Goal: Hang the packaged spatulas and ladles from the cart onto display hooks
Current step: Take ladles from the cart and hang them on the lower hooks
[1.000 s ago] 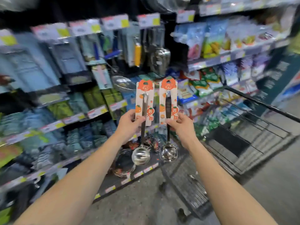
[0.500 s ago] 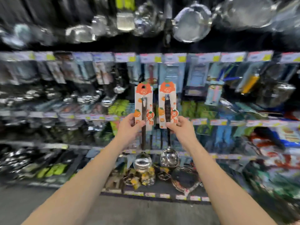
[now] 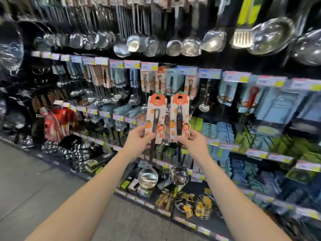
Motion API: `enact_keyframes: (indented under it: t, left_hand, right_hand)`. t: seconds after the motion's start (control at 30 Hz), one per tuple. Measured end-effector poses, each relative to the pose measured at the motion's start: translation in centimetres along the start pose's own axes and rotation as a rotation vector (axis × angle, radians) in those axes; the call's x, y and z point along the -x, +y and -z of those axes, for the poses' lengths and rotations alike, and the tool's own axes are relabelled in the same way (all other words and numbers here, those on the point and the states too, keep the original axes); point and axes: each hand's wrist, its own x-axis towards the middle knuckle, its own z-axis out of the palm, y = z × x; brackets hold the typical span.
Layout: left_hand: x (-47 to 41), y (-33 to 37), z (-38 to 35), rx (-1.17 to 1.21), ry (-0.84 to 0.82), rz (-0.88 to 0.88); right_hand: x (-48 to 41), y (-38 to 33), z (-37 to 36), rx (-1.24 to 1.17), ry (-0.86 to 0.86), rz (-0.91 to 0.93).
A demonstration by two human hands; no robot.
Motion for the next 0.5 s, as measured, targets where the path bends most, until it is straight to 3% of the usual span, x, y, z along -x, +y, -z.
enact_keyframes:
  t: [0.17, 0.5]
  left_hand:
    - [-3.4, -2.1, 5.1, 0.016, 0.048, 0.0]
    - [-15.1, -4.5, 10.9, 0.036, -0.009, -0.008]
  right_hand:
    - [-3.5, -0.2, -6.0, 0.068, -0.021, -0.014]
    - [-15.7, 0.8, -14.8, -0.049, -0.015, -0.027]
